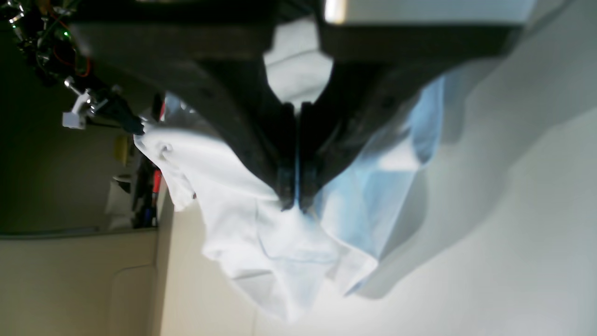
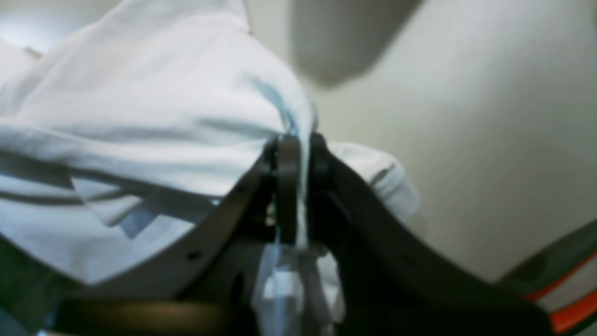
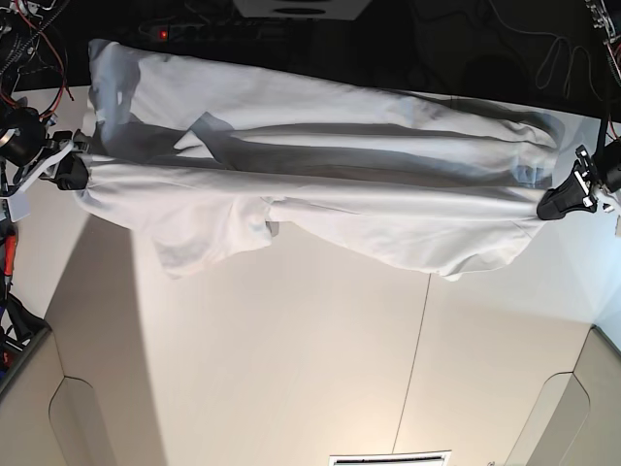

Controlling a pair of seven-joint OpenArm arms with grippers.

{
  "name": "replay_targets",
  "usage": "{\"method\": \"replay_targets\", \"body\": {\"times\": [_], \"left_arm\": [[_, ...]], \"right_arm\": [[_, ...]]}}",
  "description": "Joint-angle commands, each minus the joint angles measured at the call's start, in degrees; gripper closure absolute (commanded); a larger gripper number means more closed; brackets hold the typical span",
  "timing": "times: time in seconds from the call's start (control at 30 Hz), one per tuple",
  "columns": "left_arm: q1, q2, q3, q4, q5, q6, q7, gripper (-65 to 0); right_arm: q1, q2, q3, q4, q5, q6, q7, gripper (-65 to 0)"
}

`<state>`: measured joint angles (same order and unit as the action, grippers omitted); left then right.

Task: Layout the t-shirt on the table in an organized manner, then fold the t-shirt properly
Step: 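Lift the shirt with both grippers and drape it over the table, then release the shirt with the right gripper and move it toward the hem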

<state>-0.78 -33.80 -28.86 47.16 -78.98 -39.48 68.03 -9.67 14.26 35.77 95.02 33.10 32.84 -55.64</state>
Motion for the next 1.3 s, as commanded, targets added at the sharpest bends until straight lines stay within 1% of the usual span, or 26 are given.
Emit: {"method": "replay_targets", "body": {"times": [0.0, 0.1, 0.23, 0.43, 0.6, 0.7, 0.73, 0.77, 0.8, 0.83, 0.87, 1.07, 1.17, 1.27], "left_arm": [[-0.8, -1.1, -0.5, 0.9, 0.1, -0.5, -1.8, 0.0], [-0.8, 0.3, -0.5, 0.9, 4.6, -0.5, -4.9, 0.0], [-0.8, 1.8, -0.5, 0.9, 8.2, -0.5, -8.1, 0.0], [-0.8, 1.9, -0.5, 0.9, 8.3, -0.5, -9.2, 0.0], [-0.8, 1.9, -0.5, 0.9, 8.3, -0.5, -9.6, 0.0], [-0.8, 1.9, -0.5, 0.9, 8.1, -0.5, -9.6, -0.4], [-0.8, 1.9, -0.5, 0.9, 8.1, -0.5, -9.6, -5.4], [-0.8, 1.9, -0.5, 0.9, 8.1, -0.5, -9.6, -10.3], [-0.8, 1.9, -0.5, 0.9, 8.1, -0.5, -9.6, -14.0], [-0.8, 1.9, -0.5, 0.9, 8.1, -0.5, -9.6, -16.0], [-0.8, 1.9, -0.5, 0.9, 8.1, -0.5, -9.5, -16.7], [-0.8, 1.9, -0.5, 0.9, 7.9, -0.5, -9.6, -16.7], [-0.8, 1.9, -0.5, 0.9, 6.8, -0.5, -9.6, -16.7], [-0.8, 1.9, -0.5, 0.9, 6.4, -0.5, -9.6, -16.7]], "right_arm": [[0.4, 1.1, 0.5, 0.7, -1.6, -0.1, 1.8, 0.0], [0.5, 1.1, 0.5, -0.6, -3.6, -1.2, 4.2, 0.0], [0.5, 1.1, 0.5, -4.2, -3.6, -1.1, 5.2, 0.0], [0.6, 1.1, 0.5, -11.7, -3.6, -1.1, 8.0, 0.0], [0.8, 1.1, 0.5, -14.1, -3.7, -1.1, 9.5, 0.0], [0.8, 1.2, 0.5, -14.1, -3.6, -1.1, 9.6, -19.4], [0.8, 1.2, 0.5, -14.0, -3.6, -1.1, 9.6, -23.2], [0.8, 1.2, 0.5, -13.9, -3.6, -1.1, 9.6, -24.6], [0.7, 1.3, 0.5, -13.4, -3.6, -1.1, 9.4, -24.6], [0.7, 1.3, 0.7, -12.5, -3.6, -1.1, 9.3, -24.6], [0.7, 1.3, 0.9, -11.4, -3.5, -1.1, 9.1, -24.6], [0.8, 1.3, 2.6, 2.2, -3.5, -1.1, 8.8, -24.6], [0.8, 1.2, 2.6, 8.8, -1.7, -1.1, 9.6, -24.6], [1.7, 1.1, 2.6, 11.1, -1.1, -1.1, 9.6, -24.6]]}}
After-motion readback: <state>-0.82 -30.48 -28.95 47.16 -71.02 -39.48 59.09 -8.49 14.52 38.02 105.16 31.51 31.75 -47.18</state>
